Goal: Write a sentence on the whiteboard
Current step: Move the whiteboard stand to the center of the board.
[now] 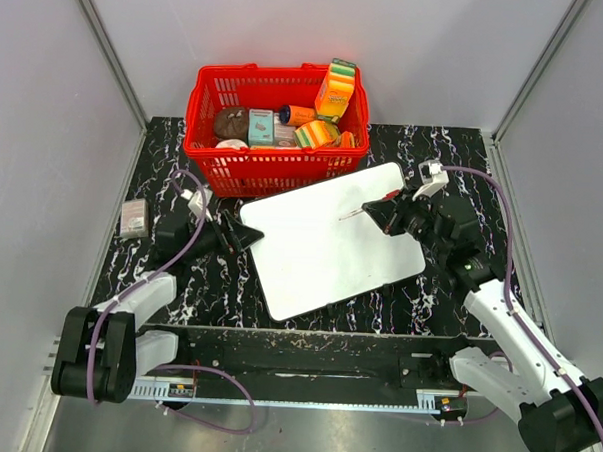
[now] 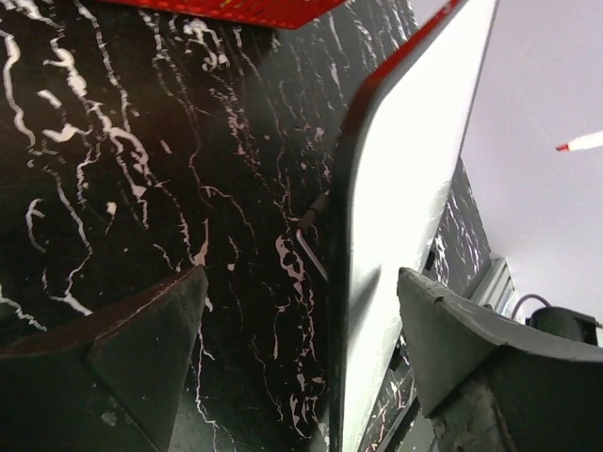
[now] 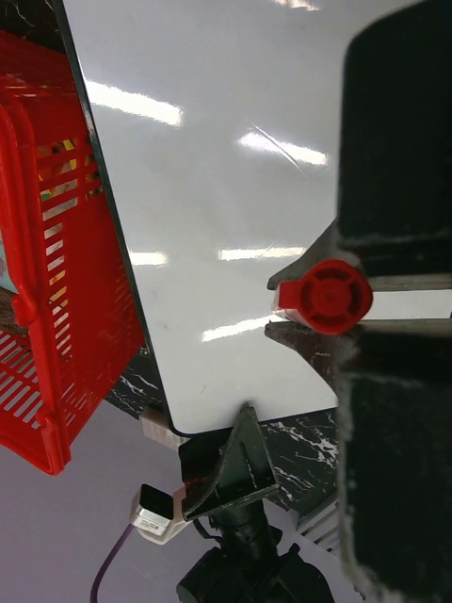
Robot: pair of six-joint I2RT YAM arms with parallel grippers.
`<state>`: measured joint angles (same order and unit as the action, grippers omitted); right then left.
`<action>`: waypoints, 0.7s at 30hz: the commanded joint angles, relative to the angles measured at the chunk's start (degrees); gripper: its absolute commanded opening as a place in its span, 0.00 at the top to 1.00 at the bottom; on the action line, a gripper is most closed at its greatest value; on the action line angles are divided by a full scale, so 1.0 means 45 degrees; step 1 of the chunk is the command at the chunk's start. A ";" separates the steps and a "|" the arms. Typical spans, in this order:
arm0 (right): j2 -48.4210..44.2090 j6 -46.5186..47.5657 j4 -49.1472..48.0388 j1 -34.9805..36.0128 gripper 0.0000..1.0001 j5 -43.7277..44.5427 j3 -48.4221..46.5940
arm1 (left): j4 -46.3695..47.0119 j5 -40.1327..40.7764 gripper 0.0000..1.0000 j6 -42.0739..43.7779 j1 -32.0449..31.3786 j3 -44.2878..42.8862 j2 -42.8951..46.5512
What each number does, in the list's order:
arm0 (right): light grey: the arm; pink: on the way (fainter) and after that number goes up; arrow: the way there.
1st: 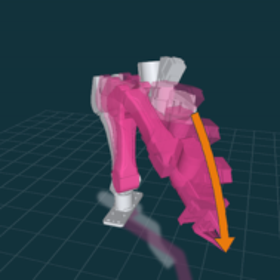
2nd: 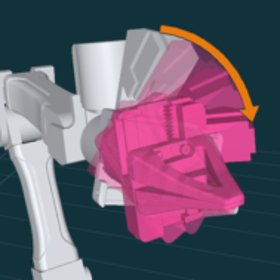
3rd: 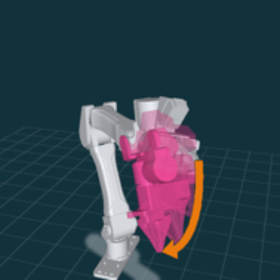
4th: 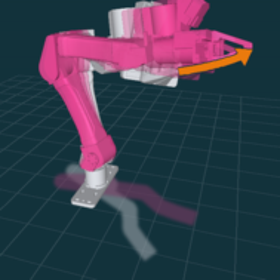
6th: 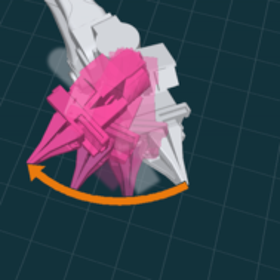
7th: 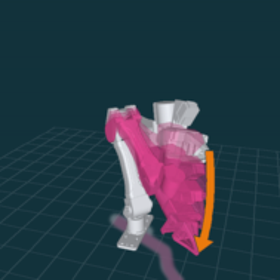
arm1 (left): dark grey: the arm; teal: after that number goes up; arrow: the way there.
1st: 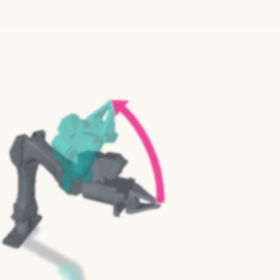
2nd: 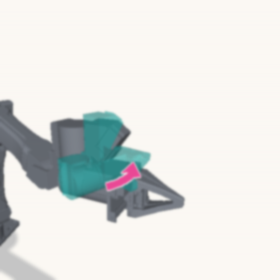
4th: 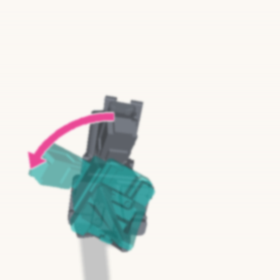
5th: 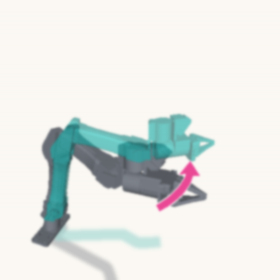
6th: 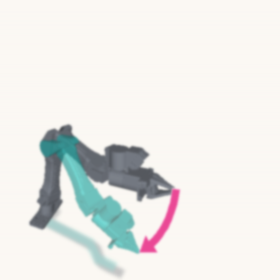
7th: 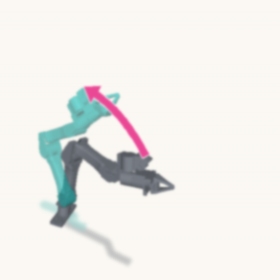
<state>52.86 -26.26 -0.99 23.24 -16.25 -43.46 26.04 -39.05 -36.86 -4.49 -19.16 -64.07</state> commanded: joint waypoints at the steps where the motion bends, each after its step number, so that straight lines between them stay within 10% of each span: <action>1: -0.0262 0.0367 -0.0755 0.0050 1.00 0.0506 -0.0303 | 0.2395 -0.1439 0.17 0.0417 0.0041 -0.0411 -0.0194; 21: -0.0536 0.0660 -0.0385 0.0049 1.00 0.0506 -0.0244 | 0.4974 -0.3353 0.76 -0.0090 -0.0017 -0.0782 -0.1835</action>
<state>52.29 -25.08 -1.58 23.27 -15.44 -43.46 42.46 -50.15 -38.04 -4.49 -20.01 -71.31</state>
